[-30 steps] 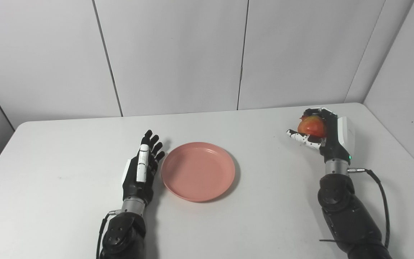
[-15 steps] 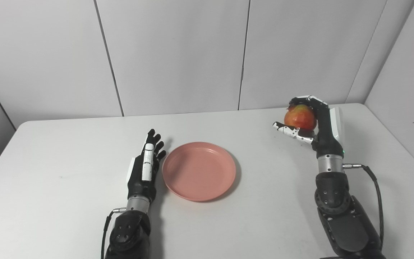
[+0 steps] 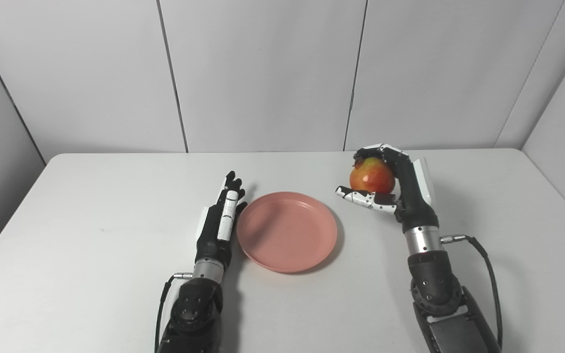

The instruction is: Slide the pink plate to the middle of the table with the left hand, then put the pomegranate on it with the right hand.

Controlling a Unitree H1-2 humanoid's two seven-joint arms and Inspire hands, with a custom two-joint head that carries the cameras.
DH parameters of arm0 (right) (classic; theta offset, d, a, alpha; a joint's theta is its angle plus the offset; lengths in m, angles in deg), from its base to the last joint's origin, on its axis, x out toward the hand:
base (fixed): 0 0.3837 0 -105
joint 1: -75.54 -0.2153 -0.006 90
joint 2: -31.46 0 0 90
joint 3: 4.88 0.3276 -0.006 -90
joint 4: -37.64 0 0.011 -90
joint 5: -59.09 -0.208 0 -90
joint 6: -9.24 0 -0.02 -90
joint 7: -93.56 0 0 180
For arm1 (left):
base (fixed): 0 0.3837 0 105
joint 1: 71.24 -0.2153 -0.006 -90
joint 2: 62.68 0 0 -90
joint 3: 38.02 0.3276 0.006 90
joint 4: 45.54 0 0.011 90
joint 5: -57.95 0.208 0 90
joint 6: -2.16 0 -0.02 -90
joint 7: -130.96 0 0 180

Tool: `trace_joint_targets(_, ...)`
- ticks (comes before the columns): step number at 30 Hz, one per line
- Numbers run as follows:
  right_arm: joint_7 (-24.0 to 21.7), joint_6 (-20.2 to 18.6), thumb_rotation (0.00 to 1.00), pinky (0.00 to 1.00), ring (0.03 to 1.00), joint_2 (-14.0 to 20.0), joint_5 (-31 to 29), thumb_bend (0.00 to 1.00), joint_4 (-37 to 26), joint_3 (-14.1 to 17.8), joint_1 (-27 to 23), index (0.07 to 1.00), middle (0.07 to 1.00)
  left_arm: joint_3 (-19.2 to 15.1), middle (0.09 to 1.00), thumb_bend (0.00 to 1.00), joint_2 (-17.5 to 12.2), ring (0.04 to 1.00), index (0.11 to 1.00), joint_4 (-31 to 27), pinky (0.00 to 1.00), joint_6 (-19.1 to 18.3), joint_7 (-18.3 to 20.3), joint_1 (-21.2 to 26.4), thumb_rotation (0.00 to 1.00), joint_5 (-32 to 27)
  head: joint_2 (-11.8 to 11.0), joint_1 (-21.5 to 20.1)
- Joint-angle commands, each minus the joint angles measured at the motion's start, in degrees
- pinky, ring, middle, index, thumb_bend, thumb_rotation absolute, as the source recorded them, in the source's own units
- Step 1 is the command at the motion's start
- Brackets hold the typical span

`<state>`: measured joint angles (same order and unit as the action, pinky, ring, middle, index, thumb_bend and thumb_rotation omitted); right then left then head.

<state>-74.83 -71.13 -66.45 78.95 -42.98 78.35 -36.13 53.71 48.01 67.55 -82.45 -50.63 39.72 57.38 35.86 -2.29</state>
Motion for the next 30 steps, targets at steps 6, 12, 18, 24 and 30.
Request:
trace_joint_targets(6, -0.8, 3.7, 0.0, 0.32, 0.401, -2.2, 0.8, 0.49, -0.6, -2.0, -2.0, 0.533, 0.481, 0.8, 0.965, 0.56, 1.2, 0.95, 0.954, 0.2, 0.91, 2.0, -2.0, 1.8, 1.0, 2.4, 0.0, 0.8)
trace_joint_targets(12, -2.0, 4.2, 0.0, 0.3, 0.391, -3.0, 1.8, 0.49, 0.6, -4.0, -1.9, 0.535, 0.469, 1.1, 0.973, 0.56, 1.2, 0.957, 0.964, 0.3, 0.92, 1.7, -2.1, 2.1, 1.0, 3.1, 0.1, 1.3)
trace_joint_targets(18, -3.3, 5.0, 0.0, 0.21, 0.357, -4.1, 1.9, 0.5, 2.2, -6.1, -2.0, 0.525, 0.454, 1.0, 0.971, 0.57, 1.5, 0.957, 0.962, 0.9, 0.92, 2.1, -2.5, 2.3, 1.0, 3.2, -0.1, 1.1)
trace_joint_targets(24, -5.9, 5.5, 0.0, 0.28, 0.395, -4.5, 2.0, 0.51, 5.2, -8.3, -2.5, 0.513, 0.481, 0.7, 0.976, 0.58, 1.9, 0.964, 0.966, 2.0, 0.93, 2.9, -2.1, 2.7, 1.0, 2.5, -0.2, 1.2)
trace_joint_targets(30, -6.6, 5.4, 0.0, 0.32, 0.411, -5.0, 2.8, 0.51, 7.4, -8.9, -3.1, 0.499, 0.499, 0.8, 0.971, 0.57, 2.0, 0.959, 0.959, 1.8, 0.92, 2.5, -2.7, 2.8, 1.0, 3.3, -0.1, 1.1)
